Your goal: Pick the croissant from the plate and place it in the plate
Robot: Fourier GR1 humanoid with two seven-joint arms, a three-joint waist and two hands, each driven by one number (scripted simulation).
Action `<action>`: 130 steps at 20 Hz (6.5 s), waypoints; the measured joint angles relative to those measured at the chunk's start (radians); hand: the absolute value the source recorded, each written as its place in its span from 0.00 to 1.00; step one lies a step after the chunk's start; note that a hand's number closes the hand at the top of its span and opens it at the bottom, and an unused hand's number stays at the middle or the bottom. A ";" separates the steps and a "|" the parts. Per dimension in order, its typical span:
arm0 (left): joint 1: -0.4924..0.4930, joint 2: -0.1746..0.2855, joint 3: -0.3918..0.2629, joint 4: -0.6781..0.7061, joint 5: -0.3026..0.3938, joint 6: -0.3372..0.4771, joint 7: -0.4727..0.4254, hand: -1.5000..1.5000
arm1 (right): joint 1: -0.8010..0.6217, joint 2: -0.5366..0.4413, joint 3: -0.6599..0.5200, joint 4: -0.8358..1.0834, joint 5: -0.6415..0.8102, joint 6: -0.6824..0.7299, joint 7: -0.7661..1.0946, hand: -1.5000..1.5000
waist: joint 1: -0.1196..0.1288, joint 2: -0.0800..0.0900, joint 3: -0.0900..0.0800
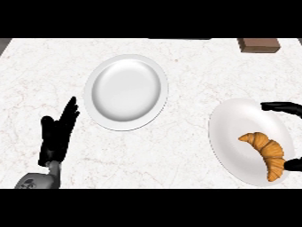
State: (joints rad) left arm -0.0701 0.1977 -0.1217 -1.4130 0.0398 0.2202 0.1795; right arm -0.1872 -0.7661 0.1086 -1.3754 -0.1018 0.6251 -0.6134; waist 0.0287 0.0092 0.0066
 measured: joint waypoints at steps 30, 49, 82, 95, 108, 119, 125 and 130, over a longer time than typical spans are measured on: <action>-0.003 -0.009 0.033 0.001 -0.024 -0.015 0.014 0.50 | -0.277 -0.114 0.475 0.309 0.625 -0.271 -0.285 0.00 | -0.013 -0.005 -0.006; 0.022 -0.039 0.034 -0.037 -0.062 -0.011 0.038 0.50 | -0.320 0.001 0.523 0.472 0.728 -0.360 -0.354 1.00 | -0.018 -0.009 -0.008; -0.010 -0.049 0.008 -0.031 -0.080 -0.053 0.066 0.50 | -0.817 0.755 0.358 0.427 0.961 -0.989 1.312 1.00 | 0.057 -0.028 -0.015; -0.054 -0.066 0.005 0.006 -0.087 -0.057 0.047 0.50 | -1.033 0.756 0.556 0.578 0.950 -1.038 1.730 1.00 | 0.082 0.004 -0.011; -0.044 -0.062 0.014 -0.008 -0.083 -0.067 0.032 0.50 | -0.969 0.763 0.549 0.736 0.631 -1.067 1.662 0.00 | 0.079 0.013 -0.008; -0.031 -0.058 0.034 -0.022 -0.083 -0.060 0.044 0.50 | -0.936 0.765 0.576 0.700 0.403 -1.153 1.442 0.00 | 0.047 0.008 -0.006; -0.015 -0.060 0.045 -0.028 -0.081 -0.051 0.043 0.50 | -0.856 0.764 0.496 0.572 0.341 -1.417 1.251 0.00 | 0.025 0.003 -0.005; -0.002 -0.060 0.055 -0.019 -0.081 -0.051 0.029 0.50 | -0.763 0.764 0.467 0.486 0.219 -1.511 1.083 0.00 | 0.013 0.000 -0.005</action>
State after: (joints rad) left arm -0.0725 0.1375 -0.0666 -1.4317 -0.0413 0.1695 0.2082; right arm -0.9501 -0.0018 0.5757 -0.8890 0.1175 -0.8857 0.4693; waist 0.0413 0.0097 0.0012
